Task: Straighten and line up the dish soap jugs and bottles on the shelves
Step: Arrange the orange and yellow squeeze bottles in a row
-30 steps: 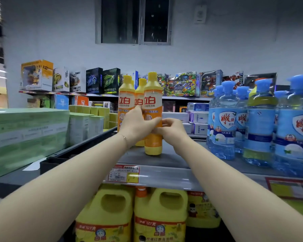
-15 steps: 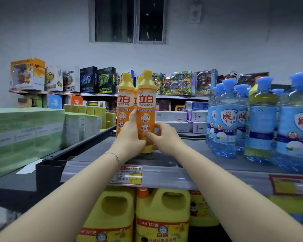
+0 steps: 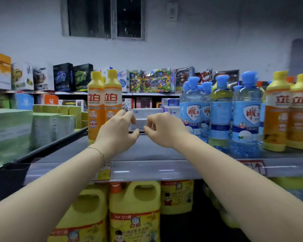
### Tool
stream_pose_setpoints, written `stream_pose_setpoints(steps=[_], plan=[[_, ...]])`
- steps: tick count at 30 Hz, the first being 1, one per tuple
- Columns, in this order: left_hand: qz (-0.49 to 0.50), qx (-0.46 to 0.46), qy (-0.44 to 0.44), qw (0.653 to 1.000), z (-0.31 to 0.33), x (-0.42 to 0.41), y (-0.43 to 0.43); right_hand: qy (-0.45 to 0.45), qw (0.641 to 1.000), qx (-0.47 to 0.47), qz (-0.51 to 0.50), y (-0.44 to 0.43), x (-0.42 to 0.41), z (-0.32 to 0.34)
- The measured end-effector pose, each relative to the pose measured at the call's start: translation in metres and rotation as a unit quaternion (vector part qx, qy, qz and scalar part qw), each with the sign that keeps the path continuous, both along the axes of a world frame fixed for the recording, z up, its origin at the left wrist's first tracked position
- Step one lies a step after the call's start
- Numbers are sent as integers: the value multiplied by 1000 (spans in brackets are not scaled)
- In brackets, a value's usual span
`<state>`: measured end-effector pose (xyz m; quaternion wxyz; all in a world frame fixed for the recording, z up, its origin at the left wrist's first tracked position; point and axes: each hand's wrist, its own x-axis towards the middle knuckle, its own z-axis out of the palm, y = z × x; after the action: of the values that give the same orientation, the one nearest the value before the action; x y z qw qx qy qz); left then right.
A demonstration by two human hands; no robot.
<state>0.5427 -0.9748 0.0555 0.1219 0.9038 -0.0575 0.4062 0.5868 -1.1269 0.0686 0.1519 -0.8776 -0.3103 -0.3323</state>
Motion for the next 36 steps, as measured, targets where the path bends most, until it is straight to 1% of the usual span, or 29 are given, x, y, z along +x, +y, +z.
stream_pose_setpoints(steps=[3,9,13,16,19,21,25,27,29,31,32,34,36], plan=[[-56,18,37,998,6,8,-46,-66,997,-22,-16,-42,-10,6],[-170,-33,75,982,1,31,-150,-150,987,-23,-56,-136,-13,7],[-161,-63,75,982,-3,43,-216,-227,970,4,-87,-195,1,1],[-147,-97,71,982,-7,48,-257,-226,969,6,-100,-232,13,-3],[-107,-123,47,985,-11,54,-286,-200,975,8,-92,-262,22,-9],[-79,-125,28,989,-16,60,-294,-177,980,35,-89,-279,28,-15],[-64,-119,-5,991,-29,66,-297,-176,960,107,-188,-315,41,-26],[-61,-122,-17,990,-30,67,-298,-123,950,149,-247,-329,48,-29],[-55,-127,-22,990,-29,67,-299,-33,944,165,-282,-338,59,-31],[-47,-124,-23,991,-29,65,-300,70,943,214,-245,-341,70,-34],[-42,-122,-24,991,-29,65,-301,106,941,234,-220,-341,75,-35],[-33,-120,-24,992,-30,63,-303,120,945,223,-209,-339,78,-36],[-26,-117,-27,992,-30,64,-304,102,948,210,-217,-337,79,-36]])
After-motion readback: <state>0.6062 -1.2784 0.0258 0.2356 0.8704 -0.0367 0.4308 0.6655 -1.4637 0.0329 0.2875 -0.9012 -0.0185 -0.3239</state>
